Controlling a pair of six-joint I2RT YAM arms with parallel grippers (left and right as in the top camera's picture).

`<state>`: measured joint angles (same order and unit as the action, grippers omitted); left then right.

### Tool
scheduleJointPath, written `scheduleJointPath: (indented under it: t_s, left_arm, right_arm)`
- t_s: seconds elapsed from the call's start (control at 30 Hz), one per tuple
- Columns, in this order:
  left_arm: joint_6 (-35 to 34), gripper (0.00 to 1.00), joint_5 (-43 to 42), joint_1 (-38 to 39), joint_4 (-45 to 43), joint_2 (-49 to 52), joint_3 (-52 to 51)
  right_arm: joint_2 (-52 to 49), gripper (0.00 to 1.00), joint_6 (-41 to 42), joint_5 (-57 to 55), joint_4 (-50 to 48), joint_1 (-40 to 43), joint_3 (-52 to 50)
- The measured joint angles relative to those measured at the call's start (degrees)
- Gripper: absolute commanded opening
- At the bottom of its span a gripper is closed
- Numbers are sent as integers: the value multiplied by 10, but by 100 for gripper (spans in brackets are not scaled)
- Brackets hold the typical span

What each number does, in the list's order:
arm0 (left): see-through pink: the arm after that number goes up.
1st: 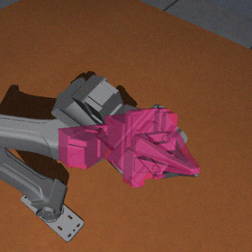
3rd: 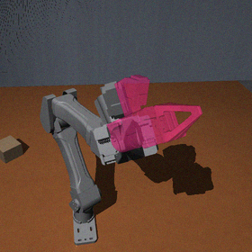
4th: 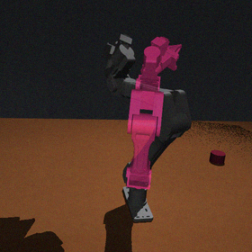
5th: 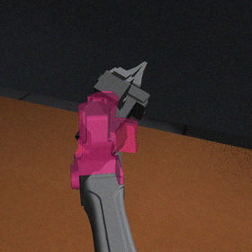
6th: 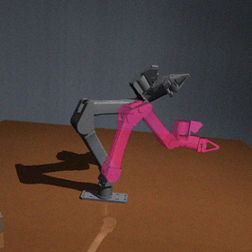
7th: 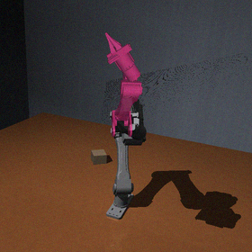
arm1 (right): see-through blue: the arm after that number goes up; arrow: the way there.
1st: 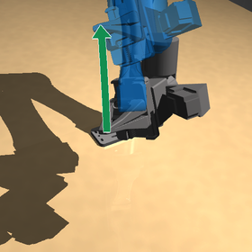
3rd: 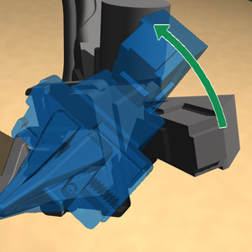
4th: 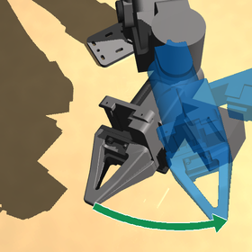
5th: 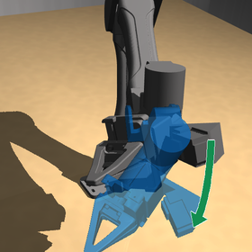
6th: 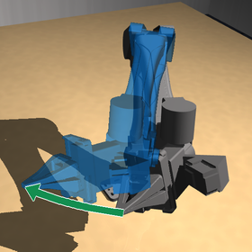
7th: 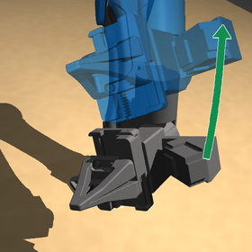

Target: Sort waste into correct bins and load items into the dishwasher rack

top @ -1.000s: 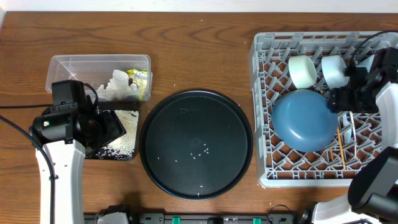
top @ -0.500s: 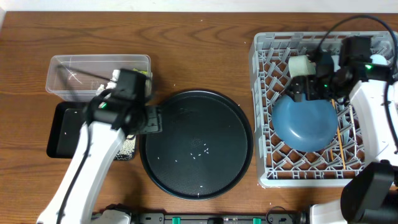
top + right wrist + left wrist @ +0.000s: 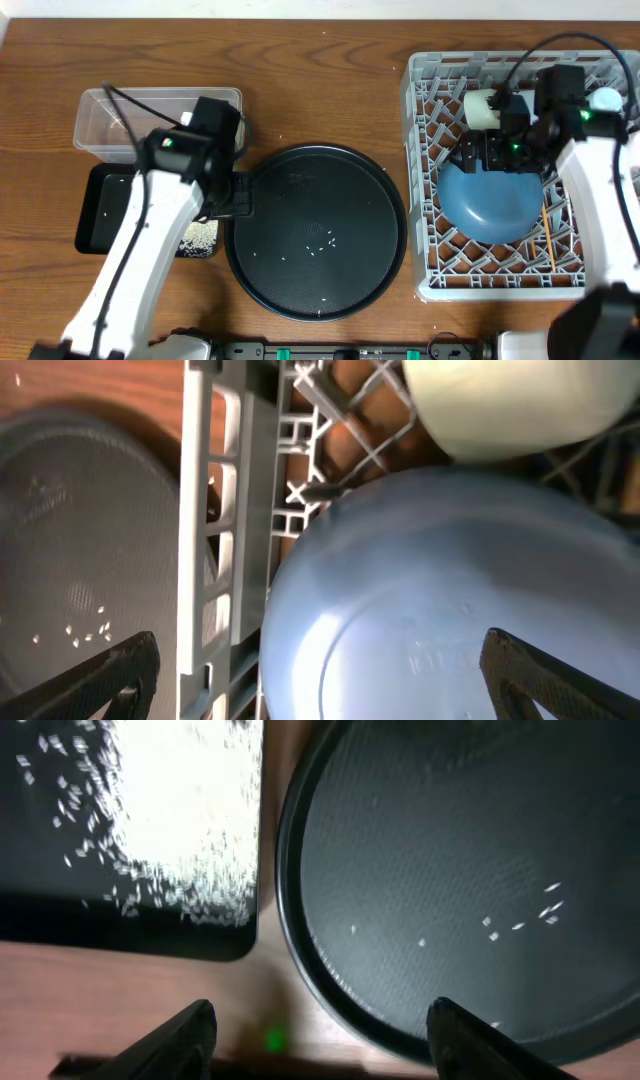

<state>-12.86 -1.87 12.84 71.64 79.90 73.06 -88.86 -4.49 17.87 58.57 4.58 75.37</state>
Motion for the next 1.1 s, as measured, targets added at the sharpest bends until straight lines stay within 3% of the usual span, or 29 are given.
scheduleJointPath:
  t_s: [0.2, 0.23, 0.37, 0.53, 0.73, 1.1]
  left_arm:
    - [-5, 69, 6, 0, -107, -185, -103]
    - [-6, 98, 8, 0, -122, -224, -126]
    - [-15, 98, 24, 0, -160, -385, -212]
    - [-19, 98, 38, 0, -159, -517, -257]
    - [-19, 98, 40, 0, -151, -577, -257]
    - [-19, 98, 40, 0, -151, -581, -257]
  right_arm:
    - [172, 99, 14, -14, -118, 0, -138]
    - [207, 99, 14, -17, -139, 0, -165]
    - [374, 99, 16, -25, -209, 0, -281]
    - [514, 99, 16, -30, -216, 0, -356]
    - [580, 99, 16, -33, -149, 0, -377]
    - [583, 99, 16, -35, -46, 0, -378]
